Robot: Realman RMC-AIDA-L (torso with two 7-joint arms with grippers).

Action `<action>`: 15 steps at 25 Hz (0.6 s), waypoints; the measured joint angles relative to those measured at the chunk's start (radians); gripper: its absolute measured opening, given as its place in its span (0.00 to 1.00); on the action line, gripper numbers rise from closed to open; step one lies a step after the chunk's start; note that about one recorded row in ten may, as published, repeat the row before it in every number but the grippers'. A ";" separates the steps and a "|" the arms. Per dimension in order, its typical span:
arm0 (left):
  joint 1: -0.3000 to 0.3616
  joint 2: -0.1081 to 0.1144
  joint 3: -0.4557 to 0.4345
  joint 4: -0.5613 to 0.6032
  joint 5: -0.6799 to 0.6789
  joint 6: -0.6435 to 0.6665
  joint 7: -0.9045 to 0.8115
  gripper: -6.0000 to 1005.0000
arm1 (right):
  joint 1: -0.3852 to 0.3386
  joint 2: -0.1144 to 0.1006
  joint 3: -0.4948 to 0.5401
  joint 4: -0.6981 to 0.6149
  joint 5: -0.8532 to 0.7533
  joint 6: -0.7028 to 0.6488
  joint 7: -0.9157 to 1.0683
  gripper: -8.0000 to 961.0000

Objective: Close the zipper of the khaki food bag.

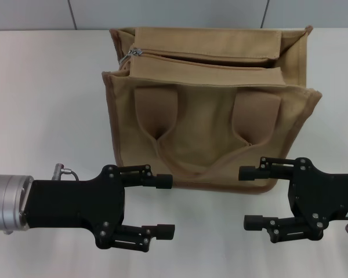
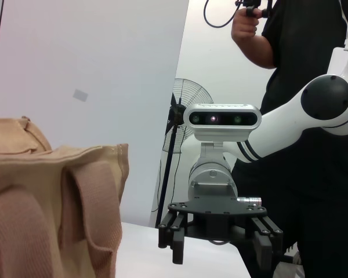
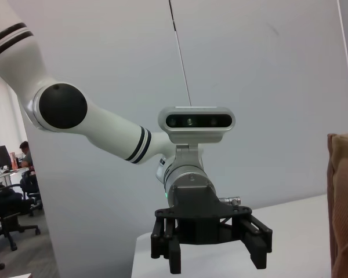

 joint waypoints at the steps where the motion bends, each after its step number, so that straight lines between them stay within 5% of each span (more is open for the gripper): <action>1: 0.000 0.000 -0.001 0.000 0.000 0.000 0.000 0.80 | 0.001 0.000 0.001 0.000 0.000 0.000 -0.002 0.82; 15: 0.000 0.000 -0.014 0.002 -0.001 0.005 0.000 0.80 | 0.005 0.000 0.001 0.000 0.000 0.000 -0.004 0.82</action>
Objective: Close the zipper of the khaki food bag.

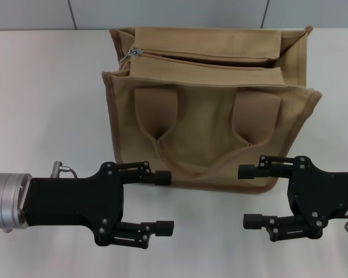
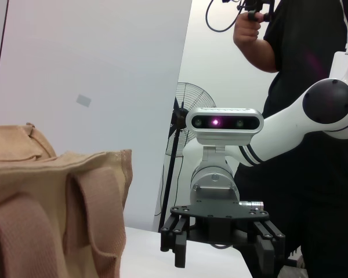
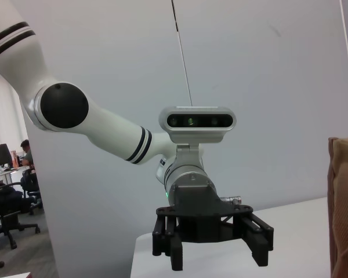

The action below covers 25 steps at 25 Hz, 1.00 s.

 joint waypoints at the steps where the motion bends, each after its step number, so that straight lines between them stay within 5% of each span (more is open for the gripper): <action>1: 0.000 0.000 0.000 0.000 0.000 0.000 0.000 0.80 | 0.000 0.000 0.000 0.000 0.000 0.000 0.000 0.82; 9: 0.012 0.009 -0.070 -0.002 0.000 0.005 0.000 0.80 | 0.000 0.000 0.000 0.000 0.000 0.000 0.000 0.82; 14: 0.041 0.039 -0.142 0.004 0.000 0.017 0.000 0.80 | 0.000 0.000 0.001 0.000 0.000 0.000 0.000 0.82; 21: 0.094 0.081 -0.341 0.006 0.000 -0.005 0.026 0.80 | 0.000 0.000 0.007 0.000 0.000 0.000 0.000 0.82; 25: 0.104 0.082 -0.402 0.005 0.000 -0.024 0.039 0.79 | 0.001 0.000 0.008 -0.002 0.000 -0.002 0.000 0.82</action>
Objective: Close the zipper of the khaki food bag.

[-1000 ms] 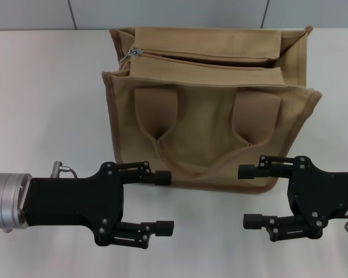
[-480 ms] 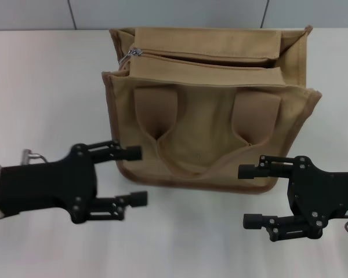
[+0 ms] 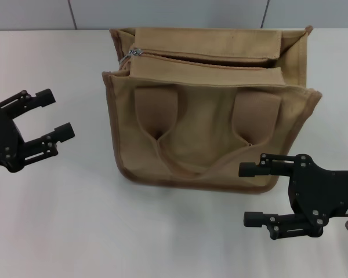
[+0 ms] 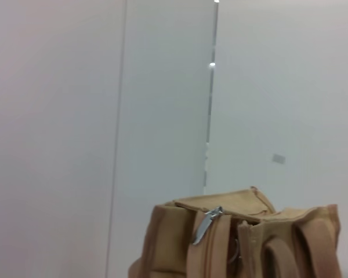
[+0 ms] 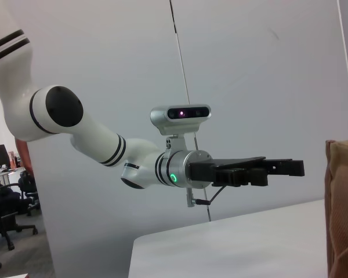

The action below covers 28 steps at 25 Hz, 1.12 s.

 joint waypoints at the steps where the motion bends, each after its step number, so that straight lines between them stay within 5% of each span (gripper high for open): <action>1: 0.000 0.000 0.000 0.000 0.000 0.000 0.000 0.79 | 0.000 0.000 0.000 0.000 0.000 0.000 0.000 0.82; 11: -0.029 -0.020 -0.049 0.000 0.000 -0.120 0.026 0.79 | 0.000 0.000 0.000 -0.004 0.010 -0.005 0.001 0.81; 28: -0.192 -0.080 0.034 -0.001 0.015 -0.282 0.073 0.79 | -0.003 0.000 0.022 -0.004 0.026 0.001 0.008 0.81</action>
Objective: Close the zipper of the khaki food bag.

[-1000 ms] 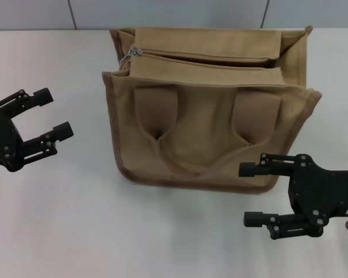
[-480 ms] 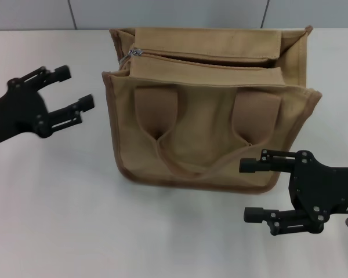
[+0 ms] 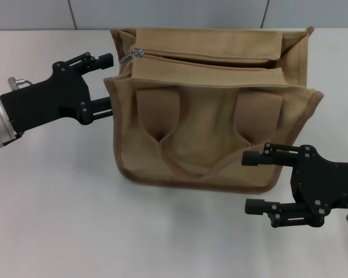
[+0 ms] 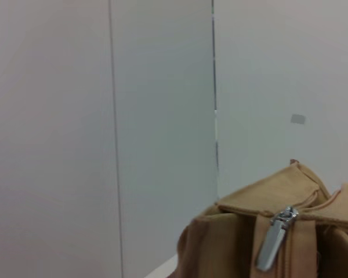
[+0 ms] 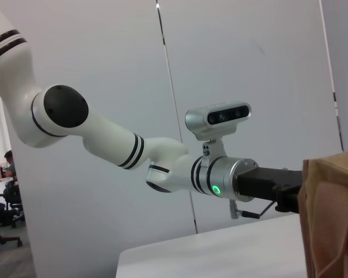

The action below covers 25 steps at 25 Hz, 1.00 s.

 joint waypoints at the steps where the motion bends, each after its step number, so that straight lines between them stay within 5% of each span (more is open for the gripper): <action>1: -0.004 -0.002 0.004 0.000 0.000 -0.004 -0.001 0.79 | 0.000 0.000 0.002 0.000 0.000 0.000 0.000 0.81; 11: -0.014 -0.007 0.012 0.000 -0.009 -0.034 0.000 0.79 | 0.000 0.000 0.005 0.002 0.000 0.001 -0.003 0.81; 17: -0.009 -0.010 0.010 0.002 -0.011 -0.032 0.001 0.61 | -0.003 0.000 0.005 0.004 0.000 0.001 -0.006 0.81; 20: -0.009 -0.014 0.008 0.002 -0.011 -0.032 0.001 0.38 | -0.005 0.000 0.005 0.003 0.000 0.000 -0.006 0.81; 25: -0.009 -0.014 0.006 0.002 -0.013 -0.031 0.001 0.15 | -0.005 0.000 0.005 0.003 0.000 -0.001 -0.006 0.81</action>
